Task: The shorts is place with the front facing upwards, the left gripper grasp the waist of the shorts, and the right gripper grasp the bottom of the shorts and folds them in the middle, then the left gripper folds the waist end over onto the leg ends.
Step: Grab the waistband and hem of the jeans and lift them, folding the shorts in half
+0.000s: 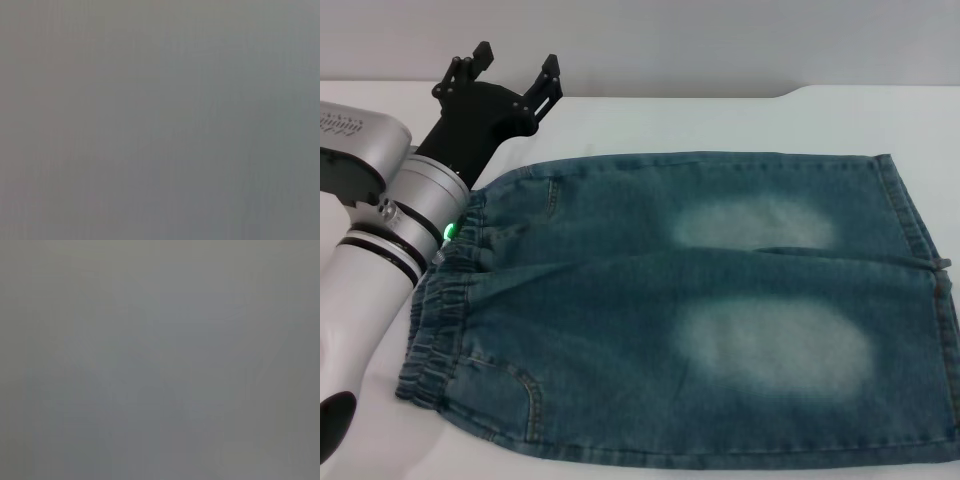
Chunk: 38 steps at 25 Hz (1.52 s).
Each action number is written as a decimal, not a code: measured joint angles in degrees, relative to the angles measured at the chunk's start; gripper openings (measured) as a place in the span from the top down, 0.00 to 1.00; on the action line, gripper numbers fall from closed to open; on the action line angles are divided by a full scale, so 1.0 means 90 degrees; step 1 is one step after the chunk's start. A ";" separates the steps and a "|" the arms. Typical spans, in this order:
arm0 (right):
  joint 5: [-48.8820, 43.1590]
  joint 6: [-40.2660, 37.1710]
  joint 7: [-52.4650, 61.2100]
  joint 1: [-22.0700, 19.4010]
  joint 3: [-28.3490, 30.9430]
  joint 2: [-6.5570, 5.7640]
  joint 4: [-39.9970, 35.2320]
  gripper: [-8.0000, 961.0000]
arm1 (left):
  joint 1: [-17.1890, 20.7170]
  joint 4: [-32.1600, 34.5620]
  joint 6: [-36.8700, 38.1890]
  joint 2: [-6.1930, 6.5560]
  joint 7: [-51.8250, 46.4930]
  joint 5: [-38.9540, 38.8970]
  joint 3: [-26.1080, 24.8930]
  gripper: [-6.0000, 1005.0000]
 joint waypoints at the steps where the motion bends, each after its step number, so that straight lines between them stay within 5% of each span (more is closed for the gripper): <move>1: -0.0001 0.0203 0.0012 0.0004 0.0001 -0.0058 0.0119 0.35 | 0.0003 -0.0001 -0.0001 -0.0001 0.0000 0.0000 0.0012 0.18; 4: -0.0021 0.0884 0.0037 -0.0069 0.0006 -0.0364 0.0762 0.35 | 0.0028 -0.0015 -0.0002 -0.0002 -0.0001 0.0001 0.0022 0.18; 10: -0.0169 0.3266 -0.0688 -0.0820 0.0621 -0.1408 0.3773 0.35 | 0.0103 -0.0253 -0.0246 0.0002 -0.0019 0.0001 0.0000 0.18; 12: -0.0519 0.4668 -0.1071 -0.1185 0.1419 -0.1489 0.5066 0.35 | 0.0181 -0.0607 -0.0663 0.0024 0.0043 0.0000 -0.0037 0.18; 13: -0.0789 0.5556 -0.1192 -0.1354 0.1986 -0.1427 0.5814 0.35 | 0.0225 -0.0823 -0.0926 0.0037 0.0126 0.0003 -0.0075 0.18; 15: -0.1439 0.7361 -0.1292 -0.1528 0.2962 -0.1098 0.6974 0.35 | 0.0368 -0.1519 -0.1814 0.0054 0.0505 0.0000 -0.0338 0.18; 16: -0.1872 0.8373 -0.1358 -0.1565 0.3390 -0.0820 0.7561 0.35 | 0.0469 -0.2015 -0.2482 0.0045 0.0797 0.0002 -0.0576 0.18; 17: -0.2464 0.9617 -0.1482 -0.1560 0.3966 -0.0335 0.8305 0.35 | 0.0534 -0.2394 -0.3042 0.0032 0.0983 0.0000 -0.0810 0.18; 18: -0.2464 0.9617 -0.1482 -0.1560 0.3966 -0.0335 0.8305 0.35 | 0.0613 -0.2887 -0.3886 0.0013 0.1241 0.0000 -0.1100 0.18; 21: -0.2911 1.1374 -0.2061 -0.1350 0.4751 0.0518 0.9199 0.35 | 0.0686 -0.4210 -0.6249 -0.0007 0.1575 0.0002 -0.1866 0.18; 22: -0.2856 1.1926 -0.2302 -0.1227 0.4985 0.0688 0.9354 0.35 | 0.0692 -0.4721 -0.7317 0.0002 0.1621 0.0006 -0.2139 0.18; 23: -0.2653 1.2494 -0.2513 -0.1061 0.5208 0.0782 0.9459 0.35 | 0.0692 -0.4721 -0.7317 0.0002 0.1621 0.0006 -0.2139 0.18; 28: -0.0848 1.3875 -0.3380 -0.0631 0.5742 0.0620 0.9227 0.36 | 0.0766 -0.5602 -0.9105 -0.0019 0.1648 0.0392 -0.2766 0.18; 32: -0.0575 1.4609 -0.3923 -0.0615 0.6175 0.0802 0.9314 0.36 | 0.0318 -0.5861 -1.1174 0.0001 0.1429 0.0918 -0.3356 0.18; 38: -0.0521 1.5889 -0.3961 -0.0706 0.6514 0.0825 0.9746 0.36 | 0.0027 -0.5963 -1.2962 0.0000 0.1451 0.1669 -0.3512 0.18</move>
